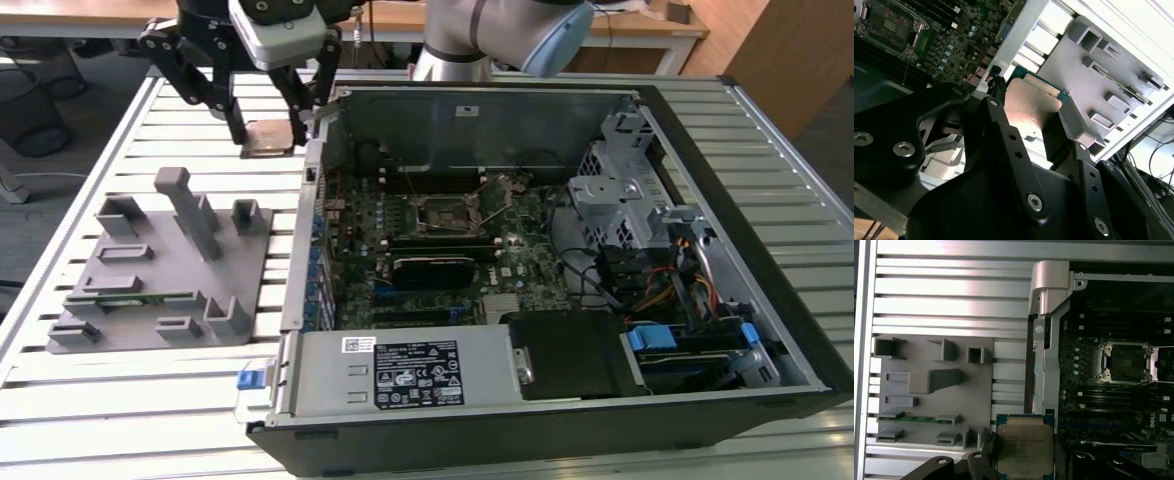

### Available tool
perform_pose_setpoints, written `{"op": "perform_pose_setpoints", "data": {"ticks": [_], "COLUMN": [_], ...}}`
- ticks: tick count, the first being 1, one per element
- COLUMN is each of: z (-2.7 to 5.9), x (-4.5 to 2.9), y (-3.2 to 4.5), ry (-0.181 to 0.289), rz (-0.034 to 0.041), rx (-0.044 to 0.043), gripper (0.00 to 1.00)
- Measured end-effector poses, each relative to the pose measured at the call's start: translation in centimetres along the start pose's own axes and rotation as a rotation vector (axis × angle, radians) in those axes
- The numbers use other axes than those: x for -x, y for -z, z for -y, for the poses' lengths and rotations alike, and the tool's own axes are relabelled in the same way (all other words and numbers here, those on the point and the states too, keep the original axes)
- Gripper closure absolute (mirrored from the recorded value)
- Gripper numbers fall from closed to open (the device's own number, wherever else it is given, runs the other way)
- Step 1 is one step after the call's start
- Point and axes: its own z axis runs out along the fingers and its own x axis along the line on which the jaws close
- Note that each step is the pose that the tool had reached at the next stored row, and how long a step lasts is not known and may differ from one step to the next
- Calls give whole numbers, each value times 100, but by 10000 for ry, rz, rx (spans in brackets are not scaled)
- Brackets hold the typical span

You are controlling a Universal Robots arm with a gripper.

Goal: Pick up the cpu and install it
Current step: 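Pick up the cpu and move it towards the insertion slot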

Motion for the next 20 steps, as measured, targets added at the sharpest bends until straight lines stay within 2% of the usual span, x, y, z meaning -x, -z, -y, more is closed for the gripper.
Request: {"op": "perform_pose_setpoints", "data": {"ticks": [14,20], "z": [5,6], "x": [210,271], "y": [7,9], "ry": [0,-1], "rz": [0,0], "rx": [0,0], "gripper": [46,46]}}
